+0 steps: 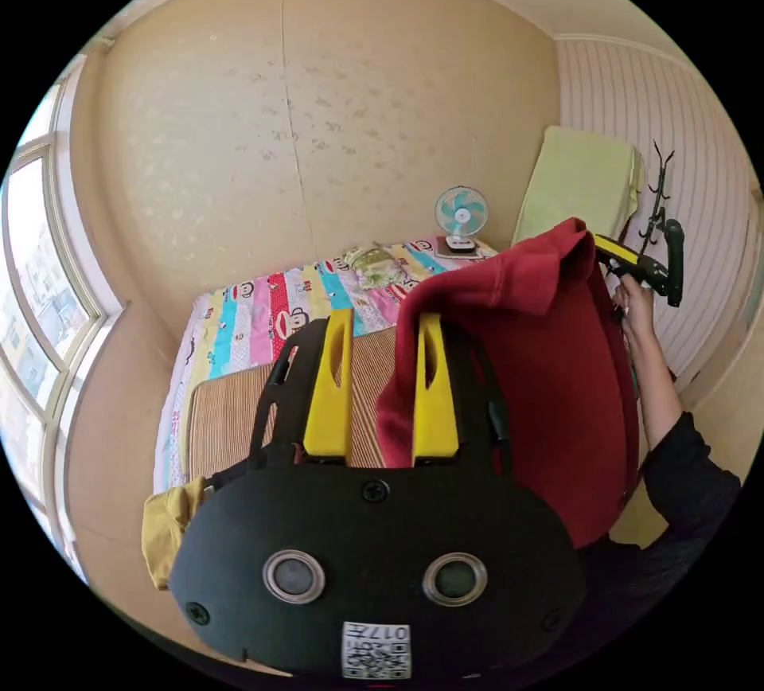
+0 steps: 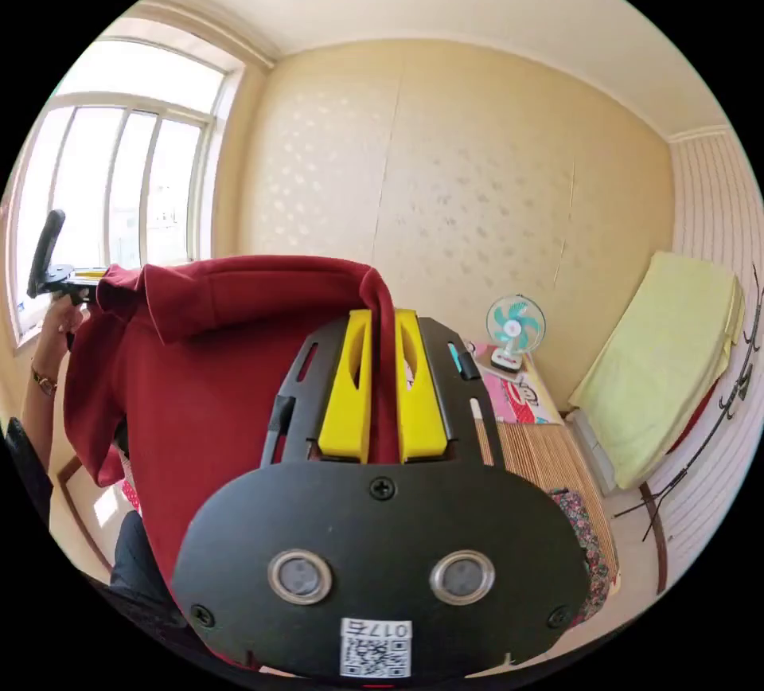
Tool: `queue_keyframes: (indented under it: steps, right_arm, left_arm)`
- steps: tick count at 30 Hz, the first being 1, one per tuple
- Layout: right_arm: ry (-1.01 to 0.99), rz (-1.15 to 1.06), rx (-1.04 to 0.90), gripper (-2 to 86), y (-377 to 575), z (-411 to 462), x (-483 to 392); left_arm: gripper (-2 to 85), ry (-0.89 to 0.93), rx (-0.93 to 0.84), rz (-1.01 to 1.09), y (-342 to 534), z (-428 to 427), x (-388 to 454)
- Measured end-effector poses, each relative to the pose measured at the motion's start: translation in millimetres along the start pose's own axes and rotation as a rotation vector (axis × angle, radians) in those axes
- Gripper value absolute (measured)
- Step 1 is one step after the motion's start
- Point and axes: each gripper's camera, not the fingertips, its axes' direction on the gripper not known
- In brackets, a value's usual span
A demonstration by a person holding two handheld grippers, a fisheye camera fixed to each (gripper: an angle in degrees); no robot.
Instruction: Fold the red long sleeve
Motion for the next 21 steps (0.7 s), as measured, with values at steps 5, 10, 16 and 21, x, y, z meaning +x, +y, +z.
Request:
queue_keyframes:
  steps: [5,10,16,21]
  right_arm:
    - [-0.012,-0.034,-0.413,7.4,61.5,209.1,-14.8]
    - [-0.185,-0.137,-0.538,9.4,215.7,245.0,-91.7]
    - [-0.502,0.047,-0.908,10.5,416.8,279.9,-153.2]
    - [-0.403,-0.036,-0.865,5.2,439.5,222.9,-169.3]
  left_arm:
    - [9.3,0.096,-0.226,-0.295,18.0,154.6,-63.3]
    - [9.3,0.204,-0.448,-0.203,161.8,277.5,-16.0]
    - [8.3,0.182,-0.653,-0.077,318.7,351.3,62.0]
    - [3.9,0.134,-0.689,-0.062,359.5,308.5,100.8]
